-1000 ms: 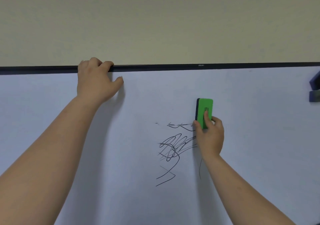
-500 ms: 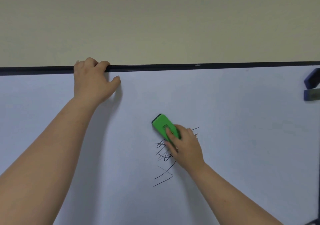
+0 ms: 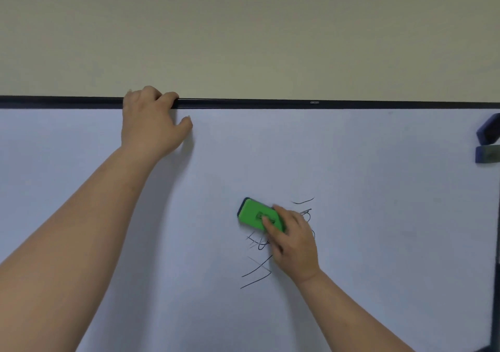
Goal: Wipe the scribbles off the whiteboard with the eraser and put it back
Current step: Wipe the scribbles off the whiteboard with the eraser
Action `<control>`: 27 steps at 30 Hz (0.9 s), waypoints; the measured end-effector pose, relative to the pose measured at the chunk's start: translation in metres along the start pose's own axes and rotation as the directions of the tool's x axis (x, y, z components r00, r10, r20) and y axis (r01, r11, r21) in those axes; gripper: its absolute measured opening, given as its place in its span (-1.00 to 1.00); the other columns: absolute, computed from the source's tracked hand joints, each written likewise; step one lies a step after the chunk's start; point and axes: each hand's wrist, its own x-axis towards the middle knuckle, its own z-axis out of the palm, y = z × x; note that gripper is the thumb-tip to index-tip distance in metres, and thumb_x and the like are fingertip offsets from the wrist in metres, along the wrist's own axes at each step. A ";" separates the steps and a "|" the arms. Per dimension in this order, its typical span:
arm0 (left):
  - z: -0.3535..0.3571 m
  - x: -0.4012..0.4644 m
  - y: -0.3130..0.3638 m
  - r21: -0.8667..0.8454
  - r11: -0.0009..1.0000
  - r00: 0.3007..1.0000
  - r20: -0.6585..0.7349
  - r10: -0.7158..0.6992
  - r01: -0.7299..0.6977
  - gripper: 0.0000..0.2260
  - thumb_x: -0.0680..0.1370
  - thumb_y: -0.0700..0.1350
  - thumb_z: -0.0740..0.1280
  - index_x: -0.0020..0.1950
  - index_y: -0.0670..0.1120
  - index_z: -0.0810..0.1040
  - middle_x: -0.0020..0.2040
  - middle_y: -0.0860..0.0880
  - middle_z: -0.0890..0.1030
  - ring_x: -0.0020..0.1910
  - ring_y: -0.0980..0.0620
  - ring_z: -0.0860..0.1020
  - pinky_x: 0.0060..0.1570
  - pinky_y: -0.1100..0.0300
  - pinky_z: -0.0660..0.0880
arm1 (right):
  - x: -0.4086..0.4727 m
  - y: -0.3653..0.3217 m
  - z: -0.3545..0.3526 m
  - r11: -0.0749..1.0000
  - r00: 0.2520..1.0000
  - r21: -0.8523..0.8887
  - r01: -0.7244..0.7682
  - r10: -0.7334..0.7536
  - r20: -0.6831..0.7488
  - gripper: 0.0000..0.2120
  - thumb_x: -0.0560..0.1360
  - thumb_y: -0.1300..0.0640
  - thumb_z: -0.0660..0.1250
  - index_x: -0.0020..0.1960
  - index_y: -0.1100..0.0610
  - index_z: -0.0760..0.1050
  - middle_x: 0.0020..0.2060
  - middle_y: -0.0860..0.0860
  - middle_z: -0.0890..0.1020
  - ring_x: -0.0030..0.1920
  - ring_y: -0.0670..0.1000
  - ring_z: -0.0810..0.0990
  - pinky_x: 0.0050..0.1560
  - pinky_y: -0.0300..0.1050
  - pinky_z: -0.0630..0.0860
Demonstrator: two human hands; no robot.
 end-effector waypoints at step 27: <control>0.013 0.001 -0.007 -0.018 1.000 0.999 -0.054 0.004 -0.005 -0.51 0.48 0.17 0.26 0.31 -0.07 0.53 0.15 -0.22 0.46 0.26 -0.28 0.34 0.45 -0.18 0.15 | -0.044 0.002 -0.003 0.967 0.969 0.062 -0.248 0.248 0.004 -0.66 0.47 0.11 0.44 0.25 0.03 0.57 0.22 0.14 0.57 0.08 0.18 0.51 0.09 0.00 0.48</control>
